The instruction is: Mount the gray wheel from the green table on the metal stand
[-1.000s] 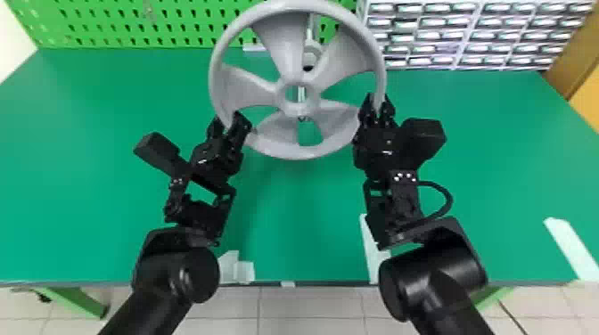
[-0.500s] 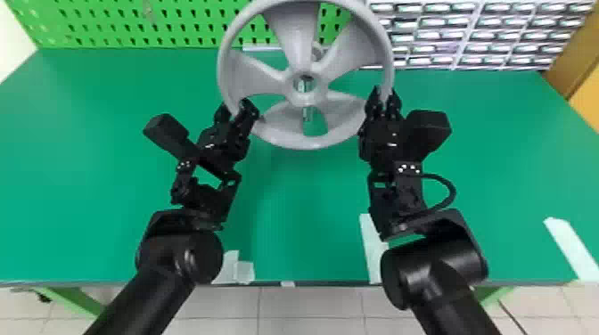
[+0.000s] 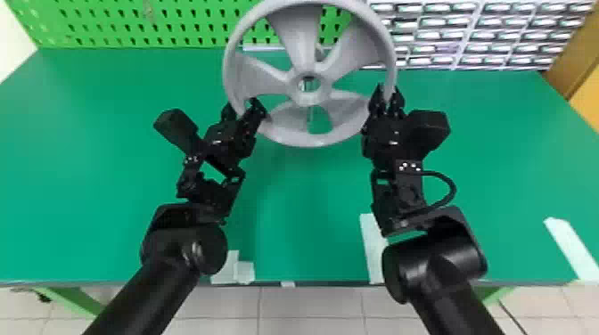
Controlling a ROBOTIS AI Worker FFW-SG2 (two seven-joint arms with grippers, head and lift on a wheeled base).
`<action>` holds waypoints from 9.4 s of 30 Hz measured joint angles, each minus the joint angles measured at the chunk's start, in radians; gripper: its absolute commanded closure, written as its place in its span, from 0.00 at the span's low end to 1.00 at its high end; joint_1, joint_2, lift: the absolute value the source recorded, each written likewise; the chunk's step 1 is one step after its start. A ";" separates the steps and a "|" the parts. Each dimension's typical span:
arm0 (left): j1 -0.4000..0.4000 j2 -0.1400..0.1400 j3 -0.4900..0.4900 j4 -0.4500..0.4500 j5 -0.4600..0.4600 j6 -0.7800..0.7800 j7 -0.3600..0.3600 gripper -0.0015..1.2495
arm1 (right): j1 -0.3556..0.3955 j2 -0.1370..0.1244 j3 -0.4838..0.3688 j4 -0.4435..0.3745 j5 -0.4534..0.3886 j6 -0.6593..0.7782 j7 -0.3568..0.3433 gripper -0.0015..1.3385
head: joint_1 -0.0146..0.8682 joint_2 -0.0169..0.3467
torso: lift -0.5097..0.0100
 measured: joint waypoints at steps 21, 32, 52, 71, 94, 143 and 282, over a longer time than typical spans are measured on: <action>-0.045 -0.020 0.048 0.074 -0.044 -0.020 -0.008 0.57 | -0.033 0.001 -0.007 0.047 0.015 -0.012 0.000 0.86 | 1.00 0.19 | 0.80; -0.070 -0.024 0.055 0.121 -0.049 -0.024 -0.009 0.57 | -0.055 0.003 -0.011 0.072 0.019 -0.012 0.000 0.86 | 1.00 0.19 | 0.80; -0.118 -0.039 0.033 0.223 -0.048 -0.053 -0.018 0.57 | -0.086 0.003 -0.030 0.124 0.034 -0.012 0.000 0.86 | 1.00 0.19 | 0.80; -0.150 -0.043 0.045 0.269 -0.059 -0.056 -0.018 0.57 | -0.117 0.000 -0.041 0.152 0.040 0.002 0.001 0.86 | 1.00 0.19 | 0.80; -0.194 -0.070 0.060 0.333 -0.095 -0.056 -0.018 0.57 | -0.138 0.008 -0.039 0.159 0.044 0.044 0.001 0.86 | 1.00 0.19 | 0.80; -0.239 -0.087 0.070 0.425 -0.152 -0.056 -0.018 0.57 | -0.178 0.026 -0.068 0.227 0.068 0.082 0.001 0.86 | 1.00 0.19 | 0.80; -0.333 -0.089 0.152 0.382 -0.314 0.252 0.030 0.53 | -0.319 0.026 -0.013 0.264 0.038 0.390 0.009 0.81 | 1.00 0.19 | 0.80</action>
